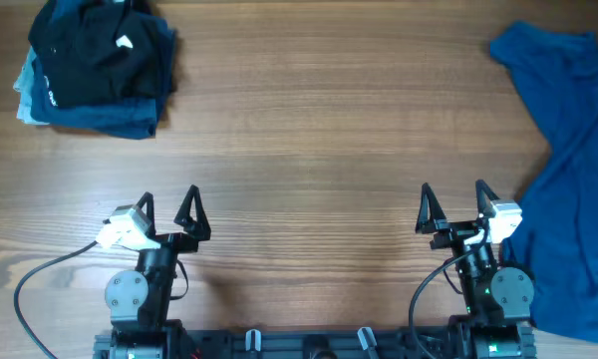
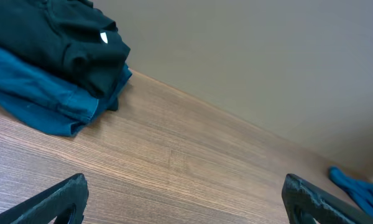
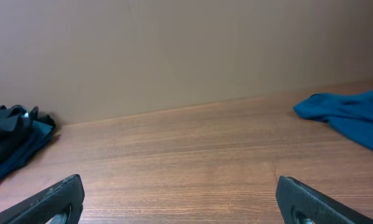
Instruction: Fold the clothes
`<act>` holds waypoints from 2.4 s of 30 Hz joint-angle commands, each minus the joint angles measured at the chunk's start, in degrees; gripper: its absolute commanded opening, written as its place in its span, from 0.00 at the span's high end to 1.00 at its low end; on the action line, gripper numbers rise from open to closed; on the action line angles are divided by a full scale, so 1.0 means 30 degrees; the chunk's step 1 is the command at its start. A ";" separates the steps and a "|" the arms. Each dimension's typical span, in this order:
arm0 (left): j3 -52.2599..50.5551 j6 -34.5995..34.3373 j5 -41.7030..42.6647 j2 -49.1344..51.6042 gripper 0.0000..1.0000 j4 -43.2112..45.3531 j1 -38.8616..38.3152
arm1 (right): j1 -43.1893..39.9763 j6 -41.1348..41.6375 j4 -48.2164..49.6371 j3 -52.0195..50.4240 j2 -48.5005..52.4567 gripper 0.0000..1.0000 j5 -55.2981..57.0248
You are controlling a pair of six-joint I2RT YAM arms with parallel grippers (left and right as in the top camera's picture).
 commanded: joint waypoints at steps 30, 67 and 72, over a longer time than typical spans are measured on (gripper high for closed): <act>-0.0175 0.0437 -0.0328 -0.0095 0.00 0.0000 0.0124 | -0.0080 0.8422 0.5282 0.0138 -0.0146 0.01 -0.2463; -0.0175 0.0444 -0.0328 -0.0095 0.00 0.0000 0.0124 | -1.1373 -0.5763 -0.6608 3.1503 3.9160 0.01 0.2353; -0.0175 0.0437 -0.0328 -0.0095 0.00 0.0000 0.0124 | -1.2080 -0.7002 -0.5617 3.1503 4.0479 0.01 0.3220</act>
